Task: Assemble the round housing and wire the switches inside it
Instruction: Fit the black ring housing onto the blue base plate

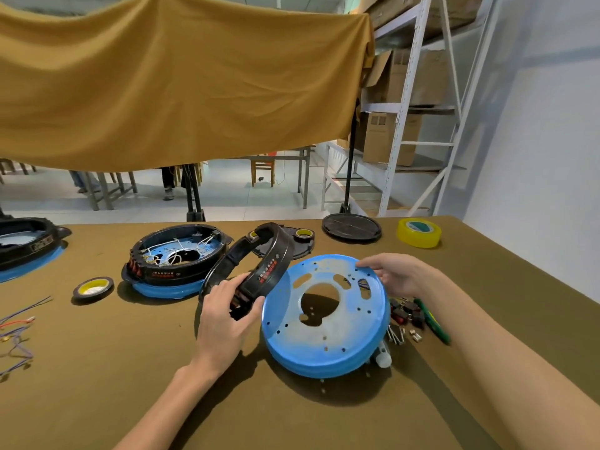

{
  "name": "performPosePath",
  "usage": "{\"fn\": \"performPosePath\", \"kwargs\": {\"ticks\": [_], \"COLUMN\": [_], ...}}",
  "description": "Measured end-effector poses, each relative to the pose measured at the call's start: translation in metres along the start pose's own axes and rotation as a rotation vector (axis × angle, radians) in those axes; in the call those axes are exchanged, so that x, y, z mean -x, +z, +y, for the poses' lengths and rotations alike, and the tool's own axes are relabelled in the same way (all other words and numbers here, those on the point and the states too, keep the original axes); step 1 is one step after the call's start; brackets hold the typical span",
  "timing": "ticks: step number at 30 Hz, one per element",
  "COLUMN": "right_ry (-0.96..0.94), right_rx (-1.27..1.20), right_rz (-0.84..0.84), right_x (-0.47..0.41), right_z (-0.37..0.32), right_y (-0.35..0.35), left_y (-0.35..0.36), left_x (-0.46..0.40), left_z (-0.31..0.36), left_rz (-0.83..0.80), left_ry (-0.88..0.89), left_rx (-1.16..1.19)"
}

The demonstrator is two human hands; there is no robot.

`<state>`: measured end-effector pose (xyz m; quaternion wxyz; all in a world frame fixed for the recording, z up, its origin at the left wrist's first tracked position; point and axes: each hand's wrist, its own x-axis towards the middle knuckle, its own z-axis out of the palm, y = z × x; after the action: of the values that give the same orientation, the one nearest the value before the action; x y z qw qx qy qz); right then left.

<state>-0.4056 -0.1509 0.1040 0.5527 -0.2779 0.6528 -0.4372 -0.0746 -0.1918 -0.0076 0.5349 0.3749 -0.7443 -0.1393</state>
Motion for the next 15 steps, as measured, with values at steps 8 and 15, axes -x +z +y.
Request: {"fn": "performPosePath", "kwargs": {"ticks": [8,15], "right_ry": [-0.838,-1.45], "right_rx": [0.128,1.14], "right_rz": [-0.07,0.098], "right_x": [0.057,0.062], "right_z": [-0.026,0.033], "right_y": [0.026,0.052], "left_y": [-0.021,-0.042], "left_x": [-0.011,-0.031], "left_z": [0.014,0.021], "left_rz": [0.165,0.292], "left_ry": [-0.143,-0.199], "left_rx": [0.259,0.425]}}
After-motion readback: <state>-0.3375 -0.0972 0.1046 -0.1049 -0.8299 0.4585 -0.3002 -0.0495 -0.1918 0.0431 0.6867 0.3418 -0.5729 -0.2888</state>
